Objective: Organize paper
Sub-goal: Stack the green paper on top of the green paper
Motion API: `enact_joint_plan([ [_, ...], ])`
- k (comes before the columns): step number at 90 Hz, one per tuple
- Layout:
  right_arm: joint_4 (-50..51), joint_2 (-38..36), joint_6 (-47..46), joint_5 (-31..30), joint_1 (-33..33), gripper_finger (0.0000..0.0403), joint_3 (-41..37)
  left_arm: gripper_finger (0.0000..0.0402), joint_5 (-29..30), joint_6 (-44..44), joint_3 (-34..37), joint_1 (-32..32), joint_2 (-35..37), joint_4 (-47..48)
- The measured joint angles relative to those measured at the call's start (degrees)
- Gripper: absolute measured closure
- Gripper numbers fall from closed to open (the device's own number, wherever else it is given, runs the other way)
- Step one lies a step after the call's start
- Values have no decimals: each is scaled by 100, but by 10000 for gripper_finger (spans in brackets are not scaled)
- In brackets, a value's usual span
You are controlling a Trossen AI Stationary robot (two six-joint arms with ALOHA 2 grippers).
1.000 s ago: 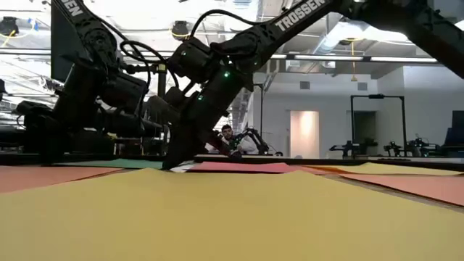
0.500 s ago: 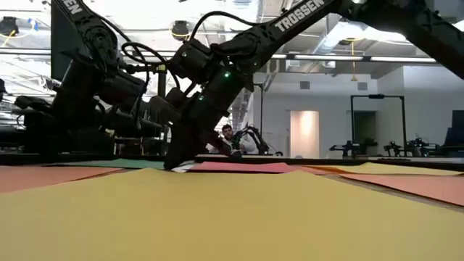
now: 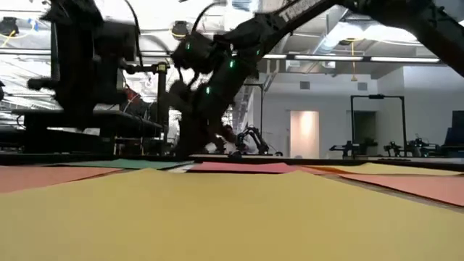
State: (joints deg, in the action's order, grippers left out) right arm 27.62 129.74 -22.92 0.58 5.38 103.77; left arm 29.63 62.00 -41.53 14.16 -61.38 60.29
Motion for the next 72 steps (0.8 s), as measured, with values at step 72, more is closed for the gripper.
enact_joint_plan([
  [72,-1730,-2814,45,-1598,-335,403,-2905,402,194,-562,-169,-2726,-1956,-1642],
])
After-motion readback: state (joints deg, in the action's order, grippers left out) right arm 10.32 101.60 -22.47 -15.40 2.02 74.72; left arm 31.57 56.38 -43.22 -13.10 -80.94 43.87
